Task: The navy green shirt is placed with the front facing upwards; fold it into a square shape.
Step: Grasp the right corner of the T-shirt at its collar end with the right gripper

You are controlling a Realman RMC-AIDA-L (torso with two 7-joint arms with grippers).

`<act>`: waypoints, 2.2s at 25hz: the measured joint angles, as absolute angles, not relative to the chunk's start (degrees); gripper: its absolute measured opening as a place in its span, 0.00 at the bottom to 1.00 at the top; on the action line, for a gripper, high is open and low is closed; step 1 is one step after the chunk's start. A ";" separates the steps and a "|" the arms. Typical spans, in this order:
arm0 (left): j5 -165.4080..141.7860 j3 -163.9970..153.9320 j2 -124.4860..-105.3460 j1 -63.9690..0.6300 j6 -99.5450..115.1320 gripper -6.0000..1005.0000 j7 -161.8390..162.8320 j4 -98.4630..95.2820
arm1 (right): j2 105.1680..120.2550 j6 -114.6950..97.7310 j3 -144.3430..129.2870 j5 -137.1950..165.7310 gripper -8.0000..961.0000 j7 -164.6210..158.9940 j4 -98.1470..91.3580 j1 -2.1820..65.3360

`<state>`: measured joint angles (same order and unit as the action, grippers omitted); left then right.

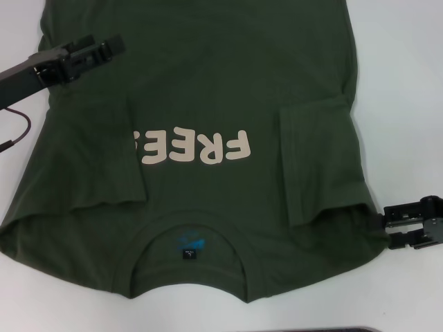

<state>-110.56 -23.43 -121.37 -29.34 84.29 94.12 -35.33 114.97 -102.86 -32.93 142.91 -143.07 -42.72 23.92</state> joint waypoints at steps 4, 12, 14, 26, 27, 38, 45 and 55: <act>-110.57 -23.37 -121.37 -29.27 84.29 0.90 94.12 -35.33 | 114.87 -102.72 -33.28 142.91 0.90 -143.08 -42.71 23.77; -110.57 -23.38 -121.44 -29.18 84.23 0.90 94.12 -35.29 | 114.90 -102.59 -33.12 143.80 0.90 -142.87 -42.54 23.43; -110.50 -23.38 -121.46 -29.18 84.21 0.90 94.13 -35.27 | 115.06 -102.59 -33.16 143.87 0.90 -142.78 -42.50 23.61; -109.84 -23.38 -121.46 -28.89 84.19 0.90 93.80 -35.24 | 115.36 -101.89 -32.79 143.62 0.90 -142.63 -42.47 24.26; -109.84 -23.38 -121.46 -28.89 84.19 0.90 93.80 -35.24 | 115.46 -101.83 -32.79 143.58 0.90 -142.55 -42.46 24.28; -109.84 -23.38 -121.46 -28.91 84.20 0.90 93.77 -35.24 | 116.21 -101.84 -33.09 143.54 0.89 -142.13 -42.45 24.78; -109.86 -23.38 -121.46 -28.96 84.20 0.90 93.77 -35.24 | 116.16 -102.28 -33.20 143.71 0.89 -142.12 -42.45 24.69; -109.78 -23.38 -121.46 -29.16 84.20 0.90 93.77 -35.25 | 115.59 -102.37 -33.27 144.92 0.81 -142.73 -42.45 24.61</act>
<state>-109.78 -23.38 -121.46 -29.16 84.20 93.77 -35.25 115.59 -102.37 -33.27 144.92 -142.73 -42.45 24.61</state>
